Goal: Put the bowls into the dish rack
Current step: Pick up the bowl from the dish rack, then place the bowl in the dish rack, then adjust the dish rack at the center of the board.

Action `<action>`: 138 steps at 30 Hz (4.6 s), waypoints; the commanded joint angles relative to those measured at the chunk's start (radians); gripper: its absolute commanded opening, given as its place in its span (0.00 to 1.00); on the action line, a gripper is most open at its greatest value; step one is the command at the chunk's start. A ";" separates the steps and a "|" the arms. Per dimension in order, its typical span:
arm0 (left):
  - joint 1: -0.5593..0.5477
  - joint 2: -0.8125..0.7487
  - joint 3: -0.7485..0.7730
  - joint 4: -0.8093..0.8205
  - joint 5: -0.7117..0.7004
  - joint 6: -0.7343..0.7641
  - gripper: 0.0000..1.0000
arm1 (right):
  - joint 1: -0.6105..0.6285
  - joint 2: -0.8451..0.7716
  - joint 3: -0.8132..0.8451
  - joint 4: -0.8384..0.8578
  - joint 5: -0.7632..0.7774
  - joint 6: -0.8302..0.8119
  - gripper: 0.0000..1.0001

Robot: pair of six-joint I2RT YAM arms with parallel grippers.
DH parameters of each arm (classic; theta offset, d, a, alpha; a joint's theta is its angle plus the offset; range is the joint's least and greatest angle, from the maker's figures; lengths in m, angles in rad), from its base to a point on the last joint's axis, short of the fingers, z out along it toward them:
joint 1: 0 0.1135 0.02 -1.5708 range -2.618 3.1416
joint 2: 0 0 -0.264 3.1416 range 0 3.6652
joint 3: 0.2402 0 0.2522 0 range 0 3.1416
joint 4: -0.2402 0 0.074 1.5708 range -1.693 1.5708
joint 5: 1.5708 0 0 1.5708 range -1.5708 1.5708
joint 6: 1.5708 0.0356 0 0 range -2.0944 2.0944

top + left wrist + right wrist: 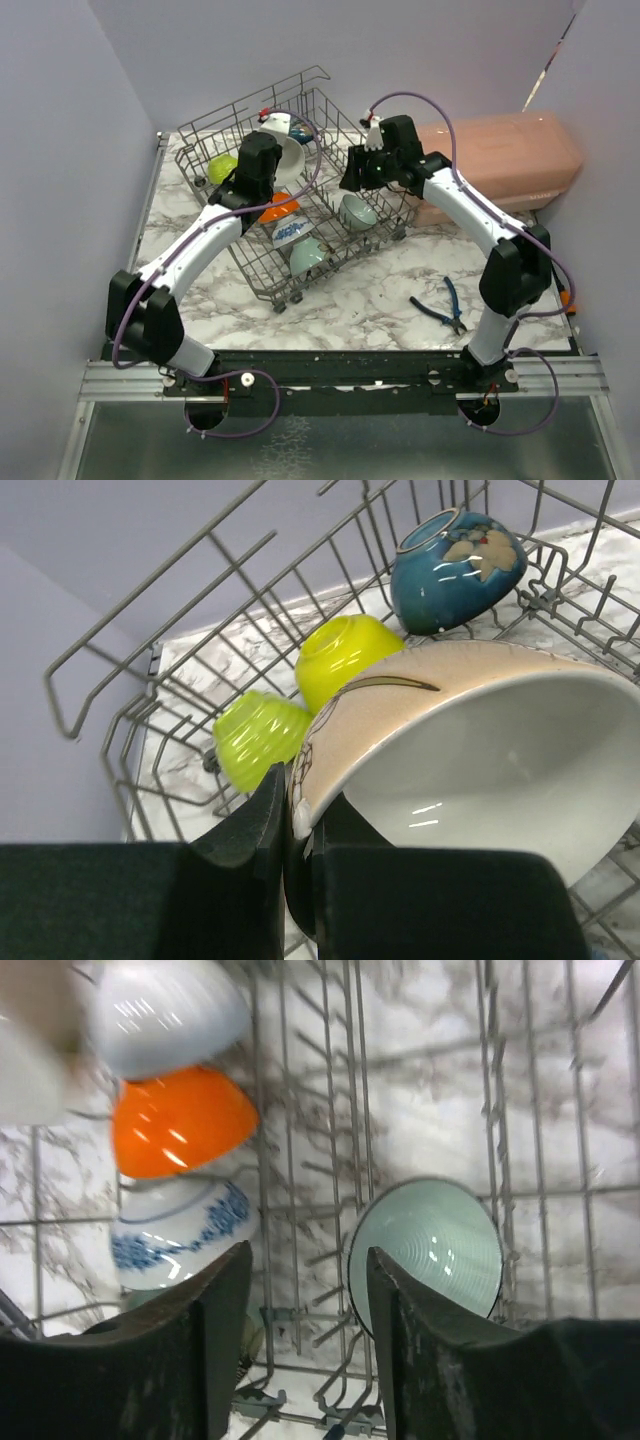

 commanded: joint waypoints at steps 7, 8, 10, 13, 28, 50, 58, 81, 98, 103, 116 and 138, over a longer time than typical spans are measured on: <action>0.007 -0.297 -0.136 -0.040 -0.028 -0.089 0.00 | -0.002 0.214 0.061 -0.198 -0.121 0.021 0.43; 0.007 -0.308 -0.146 -0.044 -0.032 -0.088 0.00 | -0.002 0.223 0.061 -0.190 -0.130 0.023 0.43; 0.007 -0.325 -0.163 -0.049 -0.040 -0.087 0.00 | -0.002 0.242 0.072 -0.193 -0.134 0.023 0.42; 0.007 -0.343 -0.176 -0.055 -0.041 -0.088 0.00 | -0.002 0.269 0.079 -0.193 -0.144 0.019 0.39; 0.013 -0.331 -0.197 -0.088 -0.101 -0.105 0.00 | -0.002 0.107 0.073 -0.137 -0.128 0.014 0.00; 0.159 -0.359 -0.237 -0.149 0.072 -0.267 0.00 | 0.029 0.189 -0.006 0.385 -0.693 0.420 0.00; 0.158 -0.368 -0.232 -0.149 0.074 -0.258 0.00 | 0.028 0.302 0.028 0.320 -0.682 0.381 0.18; 0.159 -0.363 -0.245 -0.149 0.083 -0.224 0.00 | 0.027 0.042 0.066 -0.423 -0.027 -0.150 0.66; 0.159 -0.356 -0.272 -0.147 0.117 -0.244 0.00 | 0.028 0.279 0.224 -0.604 -0.079 -0.159 0.45; 0.159 -0.352 -0.269 -0.147 0.119 -0.245 0.00 | 0.028 0.331 0.243 -0.651 -0.064 -0.180 0.36; 0.159 -0.344 -0.271 -0.148 0.127 -0.250 0.00 | 0.093 0.357 0.251 -0.721 0.168 -0.166 0.16; 0.158 -0.354 -0.243 -0.143 0.214 -0.261 0.00 | -0.058 0.330 0.066 -0.558 -0.240 -0.221 0.00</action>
